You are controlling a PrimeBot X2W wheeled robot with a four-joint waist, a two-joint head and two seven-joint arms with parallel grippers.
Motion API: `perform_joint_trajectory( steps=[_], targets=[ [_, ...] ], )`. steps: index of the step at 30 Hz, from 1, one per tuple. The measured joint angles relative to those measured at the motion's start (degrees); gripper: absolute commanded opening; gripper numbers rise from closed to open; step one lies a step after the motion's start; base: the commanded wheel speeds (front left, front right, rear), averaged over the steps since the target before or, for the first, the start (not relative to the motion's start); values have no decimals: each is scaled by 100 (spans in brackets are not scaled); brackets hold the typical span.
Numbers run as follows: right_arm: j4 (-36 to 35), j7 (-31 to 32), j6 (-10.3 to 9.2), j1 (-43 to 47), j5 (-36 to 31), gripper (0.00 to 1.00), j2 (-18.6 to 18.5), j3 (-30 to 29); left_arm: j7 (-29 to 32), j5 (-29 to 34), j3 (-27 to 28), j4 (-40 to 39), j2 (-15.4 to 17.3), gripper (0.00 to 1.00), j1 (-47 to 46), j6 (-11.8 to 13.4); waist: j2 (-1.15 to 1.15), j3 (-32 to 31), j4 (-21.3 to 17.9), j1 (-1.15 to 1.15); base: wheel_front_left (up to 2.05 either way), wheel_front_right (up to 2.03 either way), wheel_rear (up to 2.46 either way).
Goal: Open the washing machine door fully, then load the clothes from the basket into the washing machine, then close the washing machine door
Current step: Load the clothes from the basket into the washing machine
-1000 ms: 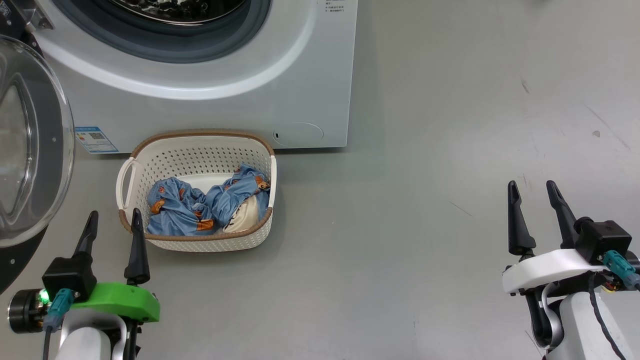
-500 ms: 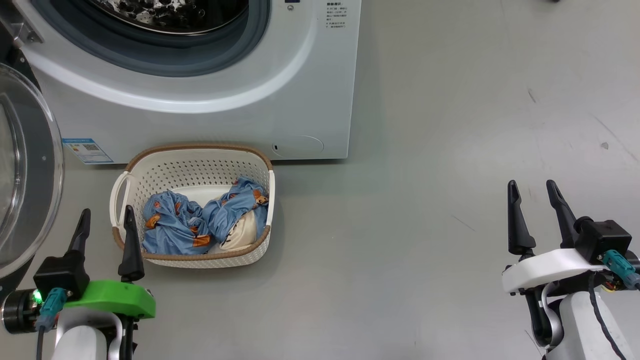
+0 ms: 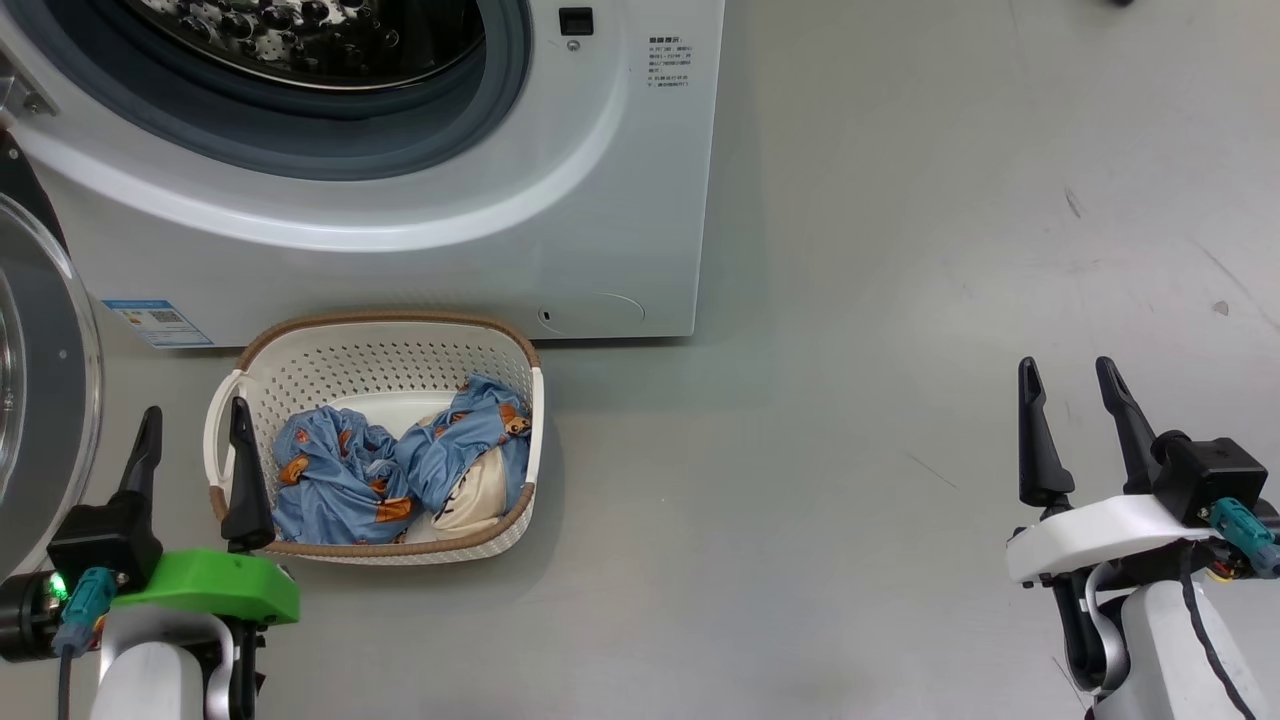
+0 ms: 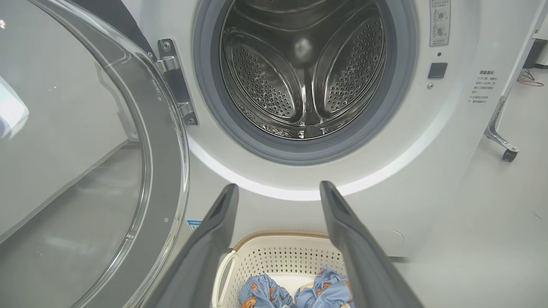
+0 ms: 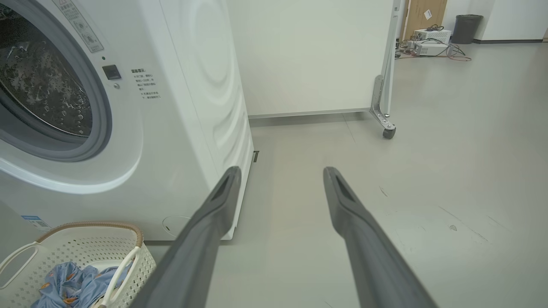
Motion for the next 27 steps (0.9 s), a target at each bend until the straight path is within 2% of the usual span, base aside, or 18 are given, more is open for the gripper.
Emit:
perform_joint_trajectory(
  steps=[27],
  targets=[
    [27, 0, 0, -3, 0, 100, 4, -27, 0, 0, -141, 37, -37, 100, 11, 0, 0, 37, 45, 0, 6, -6, 0]
  ],
)
